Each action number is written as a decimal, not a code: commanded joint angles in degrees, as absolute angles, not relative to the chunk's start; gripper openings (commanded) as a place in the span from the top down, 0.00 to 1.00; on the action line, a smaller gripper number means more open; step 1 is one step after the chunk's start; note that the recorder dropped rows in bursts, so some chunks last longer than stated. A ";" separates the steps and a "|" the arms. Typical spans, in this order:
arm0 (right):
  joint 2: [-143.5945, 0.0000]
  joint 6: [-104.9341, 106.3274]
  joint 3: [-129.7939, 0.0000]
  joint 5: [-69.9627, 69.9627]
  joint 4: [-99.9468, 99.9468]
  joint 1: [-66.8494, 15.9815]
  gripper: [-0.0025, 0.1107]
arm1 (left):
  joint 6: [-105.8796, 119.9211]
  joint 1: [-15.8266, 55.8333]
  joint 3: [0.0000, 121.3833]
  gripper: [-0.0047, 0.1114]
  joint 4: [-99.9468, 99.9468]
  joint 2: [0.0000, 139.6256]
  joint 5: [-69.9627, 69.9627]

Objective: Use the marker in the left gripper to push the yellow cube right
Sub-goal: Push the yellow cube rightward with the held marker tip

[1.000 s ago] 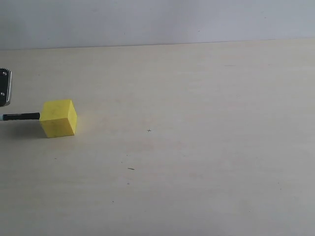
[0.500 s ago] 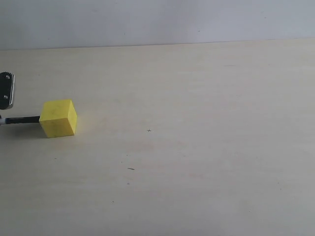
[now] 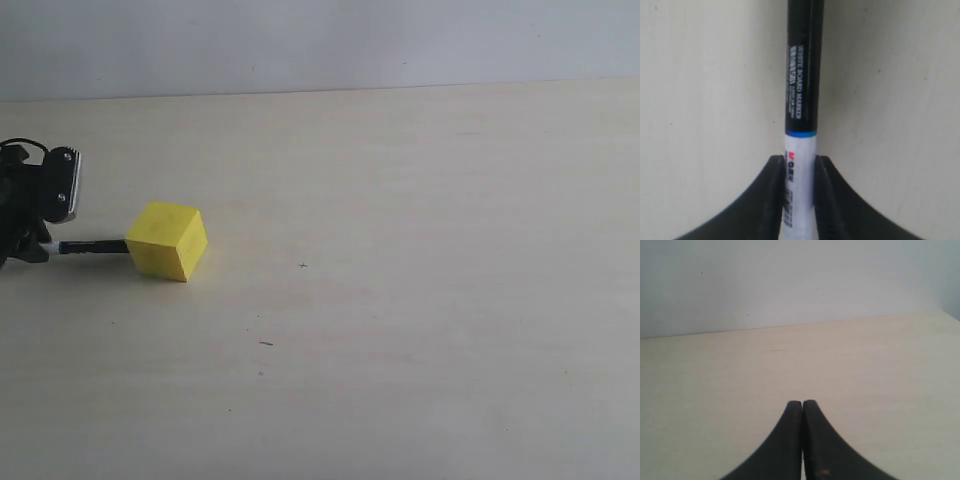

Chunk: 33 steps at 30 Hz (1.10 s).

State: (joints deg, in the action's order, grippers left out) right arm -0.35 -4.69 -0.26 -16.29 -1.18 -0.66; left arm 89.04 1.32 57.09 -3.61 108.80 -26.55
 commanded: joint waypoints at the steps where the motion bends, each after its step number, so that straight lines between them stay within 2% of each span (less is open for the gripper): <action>1: 0.00 -4.50 0.00 -16.20 -1.51 -0.24 0.98 | 87.79 0.02 57.47 0.96 -3.54 108.33 -27.10; 3: 0.00 -4.50 0.00 -16.20 -1.51 -0.24 0.98 | 87.79 1.64 57.47 0.96 -5.40 108.33 -27.97; 8: 0.00 -4.50 0.00 -16.20 -1.51 -0.24 0.98 | 87.77 11.13 58.67 0.96 -10.48 108.33 -28.26; 16: 0.00 -4.50 0.00 -16.20 -1.51 -0.24 0.98 | 86.21 9.64 58.79 0.96 -10.48 108.31 -33.81; 20: 0.00 -4.50 0.00 -16.20 -1.51 -0.24 0.98 | 85.98 11.04 58.79 0.96 -12.42 108.31 -34.00; 26: 0.00 -4.50 0.00 -16.20 -1.51 -0.24 0.98 | 87.37 17.94 58.79 0.96 -18.55 108.31 -30.47; 33: 0.00 -4.50 0.00 -16.20 -1.51 -0.24 0.98 | 83.03 16.37 58.79 0.96 -14.92 108.31 -32.27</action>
